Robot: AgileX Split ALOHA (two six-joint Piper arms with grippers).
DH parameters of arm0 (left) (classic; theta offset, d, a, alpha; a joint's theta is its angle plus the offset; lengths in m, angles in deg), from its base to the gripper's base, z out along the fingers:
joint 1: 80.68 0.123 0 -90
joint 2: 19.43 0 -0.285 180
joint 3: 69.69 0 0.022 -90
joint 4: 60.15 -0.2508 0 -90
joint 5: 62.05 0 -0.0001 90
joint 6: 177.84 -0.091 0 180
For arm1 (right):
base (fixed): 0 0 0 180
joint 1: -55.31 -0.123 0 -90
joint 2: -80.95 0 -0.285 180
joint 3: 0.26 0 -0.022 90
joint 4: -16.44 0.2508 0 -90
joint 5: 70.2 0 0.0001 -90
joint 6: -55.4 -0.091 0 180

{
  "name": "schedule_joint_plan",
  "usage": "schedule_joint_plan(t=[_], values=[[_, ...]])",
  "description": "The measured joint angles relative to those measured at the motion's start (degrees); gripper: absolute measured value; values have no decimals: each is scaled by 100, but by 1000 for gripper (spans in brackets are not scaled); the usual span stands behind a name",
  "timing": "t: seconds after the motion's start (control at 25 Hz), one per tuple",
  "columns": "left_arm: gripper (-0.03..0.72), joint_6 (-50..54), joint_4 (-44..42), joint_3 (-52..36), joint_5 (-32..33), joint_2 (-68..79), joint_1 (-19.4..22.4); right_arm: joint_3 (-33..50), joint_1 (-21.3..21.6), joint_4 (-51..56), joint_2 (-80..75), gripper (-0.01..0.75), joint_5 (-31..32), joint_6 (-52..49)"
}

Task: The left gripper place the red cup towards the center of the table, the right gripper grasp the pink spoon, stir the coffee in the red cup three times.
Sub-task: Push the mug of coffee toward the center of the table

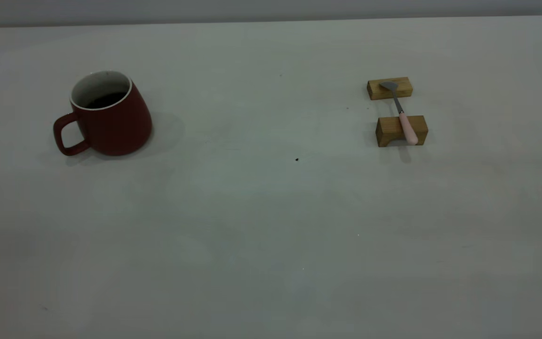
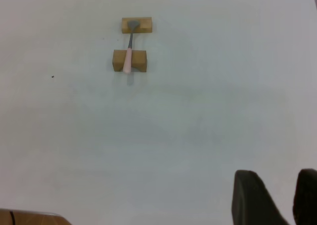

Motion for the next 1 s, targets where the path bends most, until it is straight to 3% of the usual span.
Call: schedule_joint_plan(t=[0.24,0.64,0.76,1.0], values=[[244,0,0,157,-149,352,0,0,0,0,0,244,0,0],[258,-598,32,1238,-975,3764,0,0,0,0,0,244,0,0],[338,-812,26,1332,-1473,4831,0,0,0,0,0,244,0,0],[632,-1413,24,1745,-2354,6934,0,0,0,0,0,244,0,0]])
